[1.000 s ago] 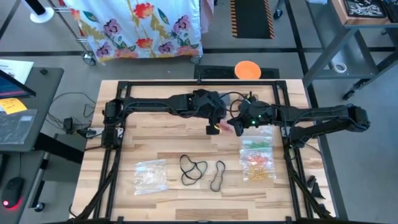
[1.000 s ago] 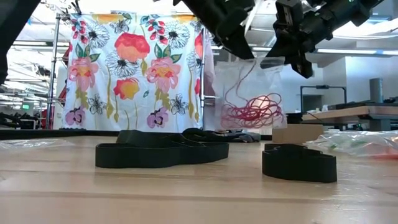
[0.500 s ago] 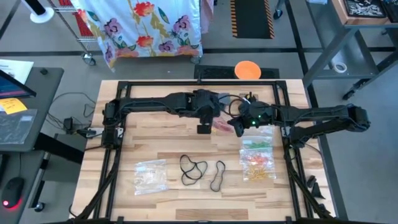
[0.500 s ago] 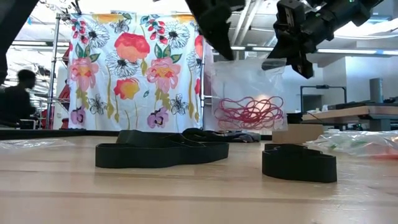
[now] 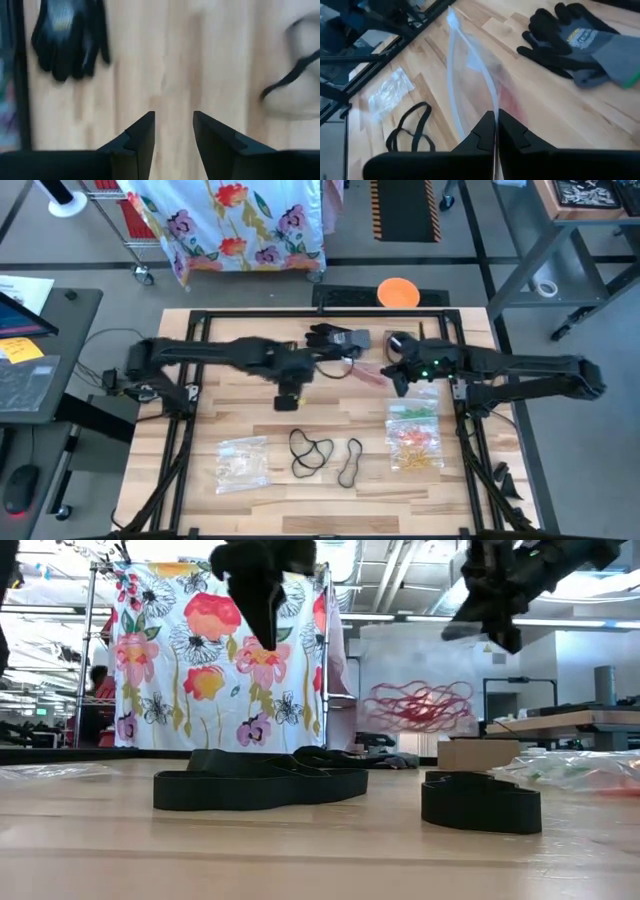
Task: Sort rubber bands
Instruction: Close the transparent zip bag containing the red rubber bands
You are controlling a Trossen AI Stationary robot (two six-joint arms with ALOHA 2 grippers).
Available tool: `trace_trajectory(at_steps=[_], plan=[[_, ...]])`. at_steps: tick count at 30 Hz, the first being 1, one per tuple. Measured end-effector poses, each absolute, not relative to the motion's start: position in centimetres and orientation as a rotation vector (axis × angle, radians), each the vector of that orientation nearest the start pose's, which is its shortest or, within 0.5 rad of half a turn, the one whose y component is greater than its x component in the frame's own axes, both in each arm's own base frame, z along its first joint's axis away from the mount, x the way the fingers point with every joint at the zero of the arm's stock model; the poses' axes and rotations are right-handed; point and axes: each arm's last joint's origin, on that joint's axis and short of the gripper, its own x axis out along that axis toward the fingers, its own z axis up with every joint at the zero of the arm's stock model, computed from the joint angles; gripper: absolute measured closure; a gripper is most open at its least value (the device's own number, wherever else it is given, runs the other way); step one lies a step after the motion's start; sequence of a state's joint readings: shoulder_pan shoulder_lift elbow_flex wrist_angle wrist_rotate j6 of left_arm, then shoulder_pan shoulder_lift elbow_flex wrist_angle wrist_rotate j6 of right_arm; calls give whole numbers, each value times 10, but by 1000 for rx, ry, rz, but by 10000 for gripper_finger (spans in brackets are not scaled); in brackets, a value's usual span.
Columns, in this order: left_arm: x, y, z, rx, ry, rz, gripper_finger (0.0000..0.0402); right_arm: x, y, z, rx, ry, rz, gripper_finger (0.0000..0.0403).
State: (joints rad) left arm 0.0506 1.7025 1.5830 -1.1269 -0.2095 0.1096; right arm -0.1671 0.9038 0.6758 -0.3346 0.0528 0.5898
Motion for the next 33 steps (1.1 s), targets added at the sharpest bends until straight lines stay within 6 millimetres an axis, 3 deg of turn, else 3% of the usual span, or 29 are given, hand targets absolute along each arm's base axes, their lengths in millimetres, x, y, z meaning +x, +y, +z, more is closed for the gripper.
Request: trace_trajectory(at_steps=[4, 8, 13, 18, 23, 27, 33], plan=[[305, 8, 288, 169, 903, 31, 269, 172, -26, 264, 560, 548, -357, 391], [284, -7, 266, 159, 470, -68, 269, 171, -25, 263, 515, 566, -360, 391], [275, -13, 250, 170, 189, -52, 270, 175, -25, 259, 512, 591, -368, 391], [278, -5, 251, 164, 133, 81, 270, 190, -28, 260, 454, 526, -341, 391], [281, -1, 251, 136, 107, 107, 270, 209, -5, 263, 225, 293, -126, 391], [281, -7, 252, 139, 94, 14, 270, 198, 12, 261, 173, 158, -18, 391], [280, -20, 254, 87, 66, -70, 270, 182, 20, 270, 143, 91, 38, 391]])
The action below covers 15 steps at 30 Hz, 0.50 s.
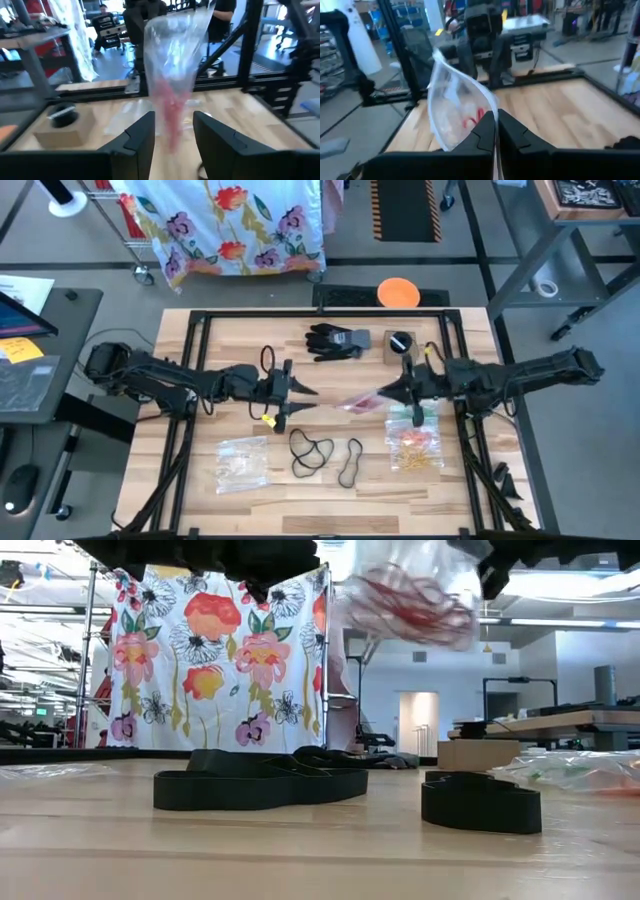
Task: Sort rubber bands
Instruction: Close the transparent zip bag containing the red rubber bands
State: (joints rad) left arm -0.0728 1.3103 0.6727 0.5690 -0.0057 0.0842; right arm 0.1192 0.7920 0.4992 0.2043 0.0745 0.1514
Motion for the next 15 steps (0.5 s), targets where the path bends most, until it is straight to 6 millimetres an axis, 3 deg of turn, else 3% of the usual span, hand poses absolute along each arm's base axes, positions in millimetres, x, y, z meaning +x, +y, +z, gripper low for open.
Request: trace_trajectory(at_steps=[9, 15], plan=[[276, -57, 265, 138, -41, -197, 270, 186, 33, 258, 120, 185, 124, 391], [280, -70, 269, 218, -43, -216, 270, 196, 30, 257, 162, 160, 73, 391]])
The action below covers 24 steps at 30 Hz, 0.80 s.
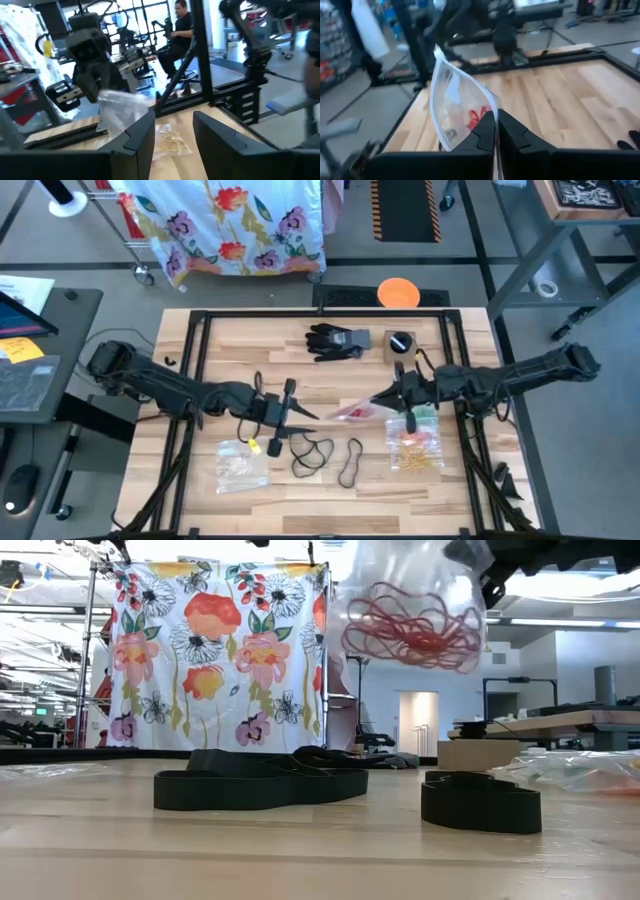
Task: Sort rubber bands
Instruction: Close the transparent zip bag containing the red rubber bands
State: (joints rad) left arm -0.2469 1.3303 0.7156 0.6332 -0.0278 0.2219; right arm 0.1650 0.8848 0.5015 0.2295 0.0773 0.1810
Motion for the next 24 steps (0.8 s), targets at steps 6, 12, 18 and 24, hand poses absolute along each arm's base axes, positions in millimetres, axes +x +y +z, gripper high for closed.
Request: trace_trajectory(at_steps=[6, 12, 18, 24], plan=[[315, -71, 255, 309, 45, -83, 259, 196, 28, 258, 218, 158, 52, 378], [342, -73, 266, 352, 87, 10, 240, 195, 35, 258, 217, 159, 92, 355], [350, -77, 267, 281, 298, -5, 237, 194, 41, 258, 213, 160, 118, 352], [343, -93, 279, 275, 521, -184, 238, 194, 41, 259, 214, 152, 120, 352]])
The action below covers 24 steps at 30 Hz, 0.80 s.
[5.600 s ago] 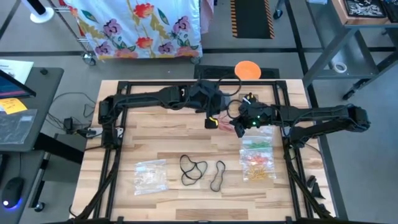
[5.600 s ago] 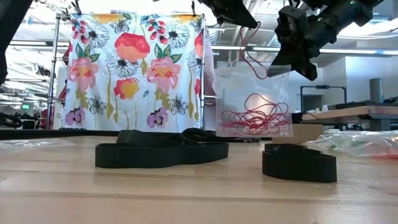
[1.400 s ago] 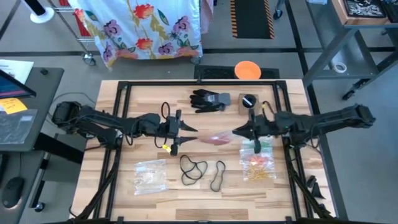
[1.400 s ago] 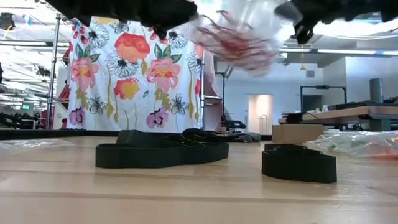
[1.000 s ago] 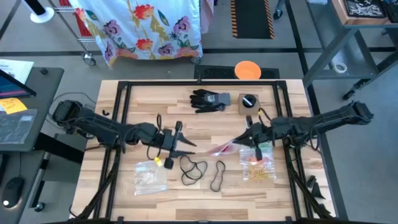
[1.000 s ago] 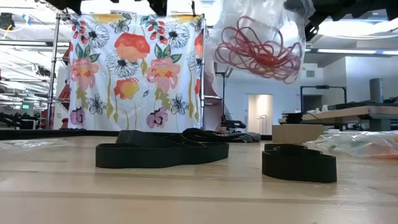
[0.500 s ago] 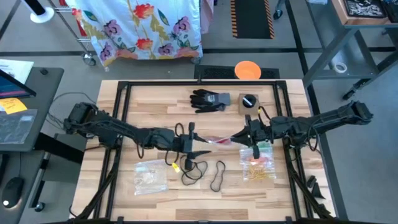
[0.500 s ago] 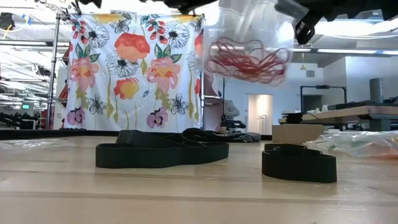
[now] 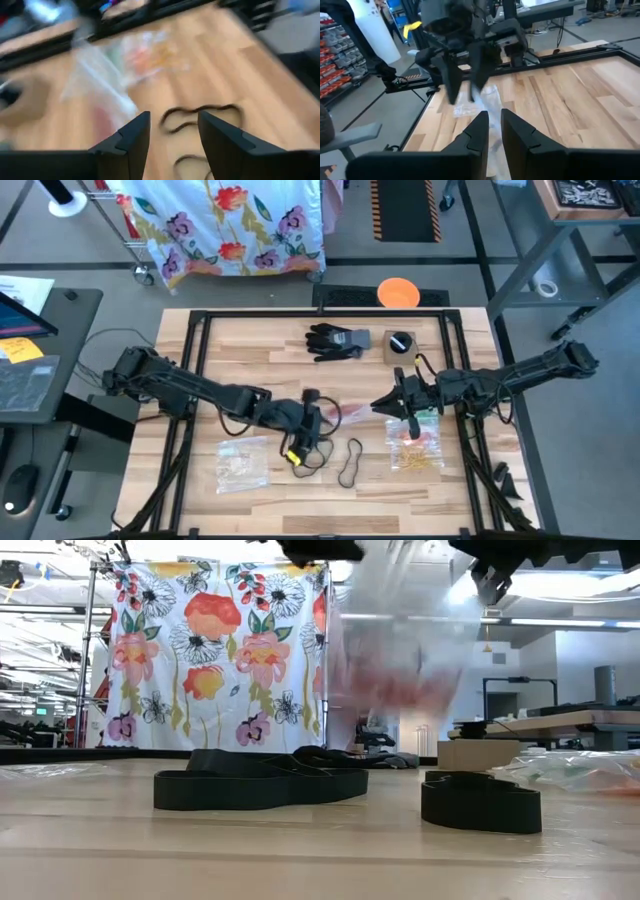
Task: Sort rubber bands
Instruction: Close the transparent zip bag containing the red rubber bands
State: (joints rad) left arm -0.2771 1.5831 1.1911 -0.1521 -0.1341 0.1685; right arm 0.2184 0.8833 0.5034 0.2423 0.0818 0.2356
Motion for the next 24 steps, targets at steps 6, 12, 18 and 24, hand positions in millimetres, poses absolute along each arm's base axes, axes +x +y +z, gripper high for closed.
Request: trace_trajectory(at_steps=[6, 12, 18, 24], plan=[[338, -96, 291, 287, 556, 108, 239, 194, 41, 260, 216, 142, 121, 352], [337, -97, 288, 298, 574, 111, 239, 194, 38, 258, 205, 167, 111, 352], [351, -93, 239, 319, 712, 61, 240, 190, 31, 242, 134, 373, 81, 352], [371, -118, 172, 386, 810, -6, 240, 191, 29, 246, 134, 354, 71, 352]])
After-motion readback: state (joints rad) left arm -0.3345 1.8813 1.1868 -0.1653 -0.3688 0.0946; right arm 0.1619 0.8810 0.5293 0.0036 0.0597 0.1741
